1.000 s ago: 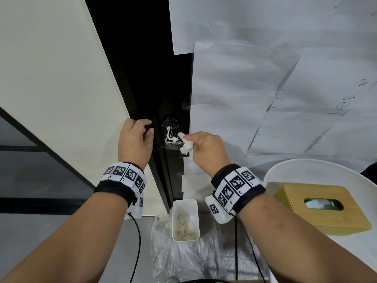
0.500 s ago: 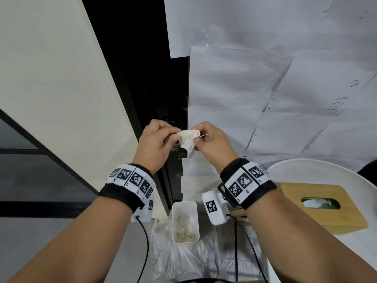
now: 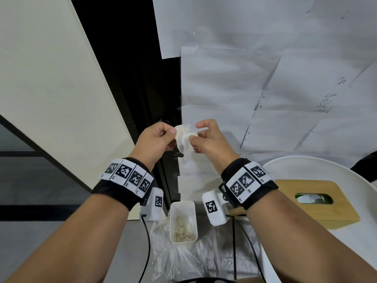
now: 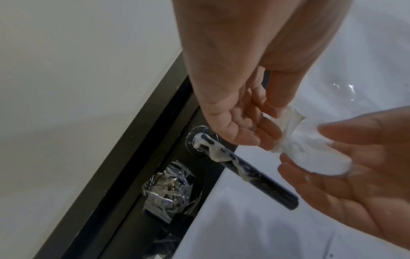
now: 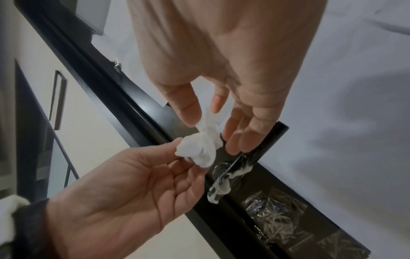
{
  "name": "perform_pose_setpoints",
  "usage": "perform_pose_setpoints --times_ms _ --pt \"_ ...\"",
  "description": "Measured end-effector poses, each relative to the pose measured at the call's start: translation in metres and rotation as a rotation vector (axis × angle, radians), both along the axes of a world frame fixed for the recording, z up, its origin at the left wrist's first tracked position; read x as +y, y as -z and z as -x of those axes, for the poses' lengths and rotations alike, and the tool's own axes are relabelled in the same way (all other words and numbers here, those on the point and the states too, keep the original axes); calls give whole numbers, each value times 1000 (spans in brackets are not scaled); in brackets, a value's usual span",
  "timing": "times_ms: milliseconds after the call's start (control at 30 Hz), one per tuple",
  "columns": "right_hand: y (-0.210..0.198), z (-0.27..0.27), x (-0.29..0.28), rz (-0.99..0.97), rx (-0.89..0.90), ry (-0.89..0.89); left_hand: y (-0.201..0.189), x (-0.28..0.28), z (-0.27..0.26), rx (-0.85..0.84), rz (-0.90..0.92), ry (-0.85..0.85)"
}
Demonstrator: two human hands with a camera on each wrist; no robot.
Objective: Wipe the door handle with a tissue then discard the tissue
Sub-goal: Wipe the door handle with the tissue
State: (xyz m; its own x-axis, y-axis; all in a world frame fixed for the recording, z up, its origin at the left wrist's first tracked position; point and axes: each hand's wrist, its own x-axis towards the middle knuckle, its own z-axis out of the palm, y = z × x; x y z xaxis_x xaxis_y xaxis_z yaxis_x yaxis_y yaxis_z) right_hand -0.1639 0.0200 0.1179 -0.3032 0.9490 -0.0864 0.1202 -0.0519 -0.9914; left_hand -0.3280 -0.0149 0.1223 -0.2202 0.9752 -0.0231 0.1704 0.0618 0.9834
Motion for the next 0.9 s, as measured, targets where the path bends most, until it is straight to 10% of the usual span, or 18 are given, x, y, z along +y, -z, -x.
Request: perform_pose_setpoints --times_ms 400,667,900 --pt "2 -3 1 -87 19 186 3 -14 -3 -47 112 -105" --pt "0 -1 -3 -121 -23 211 -5 -26 -14 492 -228 -123" --pt "-3 -5 -7 -169 -78 185 -1 -25 -19 622 -200 -117"
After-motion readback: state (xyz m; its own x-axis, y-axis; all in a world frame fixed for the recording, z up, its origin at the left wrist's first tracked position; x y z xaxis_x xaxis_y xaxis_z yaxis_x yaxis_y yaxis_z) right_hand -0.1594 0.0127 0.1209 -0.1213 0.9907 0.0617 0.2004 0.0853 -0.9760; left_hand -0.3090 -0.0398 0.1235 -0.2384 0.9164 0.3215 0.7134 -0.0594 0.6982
